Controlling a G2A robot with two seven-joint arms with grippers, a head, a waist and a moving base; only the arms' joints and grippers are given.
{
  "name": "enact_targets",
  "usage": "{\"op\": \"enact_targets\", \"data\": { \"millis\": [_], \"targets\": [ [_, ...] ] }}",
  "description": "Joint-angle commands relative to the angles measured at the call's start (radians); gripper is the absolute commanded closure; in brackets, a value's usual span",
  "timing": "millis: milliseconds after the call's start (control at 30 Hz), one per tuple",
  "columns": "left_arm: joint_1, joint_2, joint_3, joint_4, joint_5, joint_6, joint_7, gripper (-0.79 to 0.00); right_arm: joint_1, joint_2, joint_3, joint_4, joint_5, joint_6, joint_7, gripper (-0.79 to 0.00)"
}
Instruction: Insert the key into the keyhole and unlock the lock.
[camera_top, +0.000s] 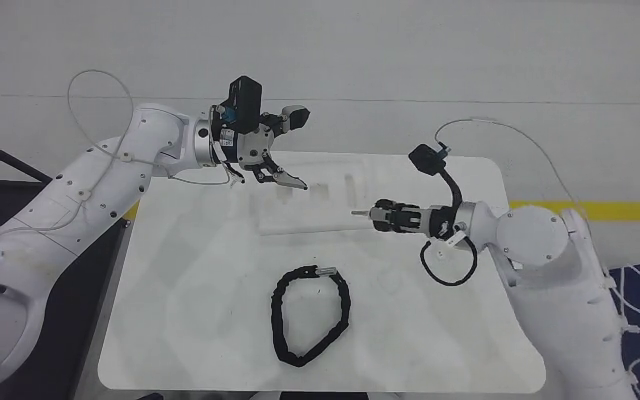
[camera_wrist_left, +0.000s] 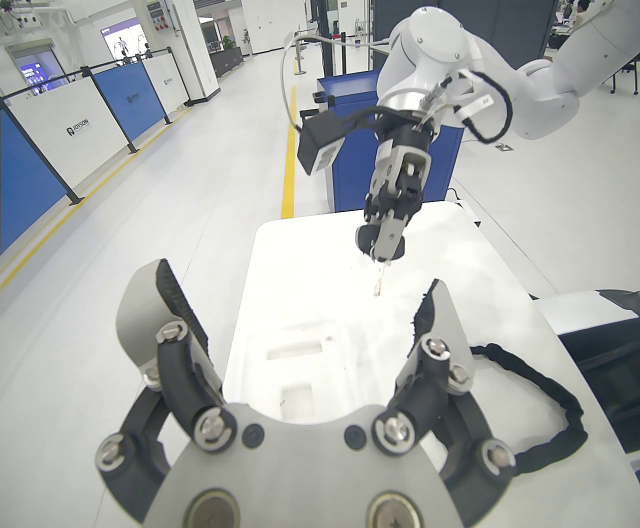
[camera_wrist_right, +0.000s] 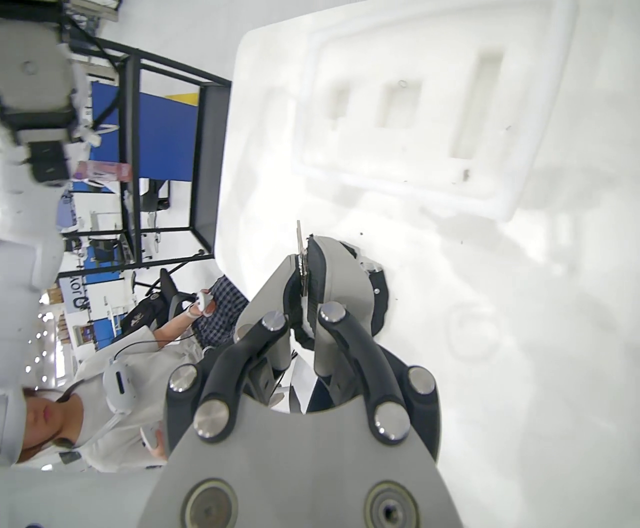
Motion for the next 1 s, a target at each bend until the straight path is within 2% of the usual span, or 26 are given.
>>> {"op": "enact_targets", "data": {
  "millis": [0, 167, 367, 500, 967],
  "targets": [
    [0.0, 0.0, 0.0, 0.0, 0.0, 0.0, 0.0, -0.785, -0.013, 0.006, 0.048, -0.025, 0.032, -0.027, 0.008, 0.0],
    [0.0, 0.0, 0.0, 0.0, 0.0, 0.0, 0.0, -0.785, -0.048, 0.019, 0.151, -0.08, 0.111, -0.063, 0.004, 0.0],
    [0.0, 0.0, 0.0, 0.0, 0.0, 0.0, 0.0, -0.785, -0.076, 0.029, 0.223, -0.104, 0.19, -0.112, -0.007, 0.0],
    [0.0, 0.0, 0.0, 0.0, 0.0, 0.0, 0.0, -0.785, -0.092, 0.032, 0.238, -0.1, 0.232, -0.141, -0.031, 0.0],
    [0.0, 0.0, 0.0, 0.0, 0.0, 0.0, 0.0, -0.785, -0.092, 0.032, 0.238, -0.1, 0.232, -0.141, -0.031, 0.0]
  ]
}}
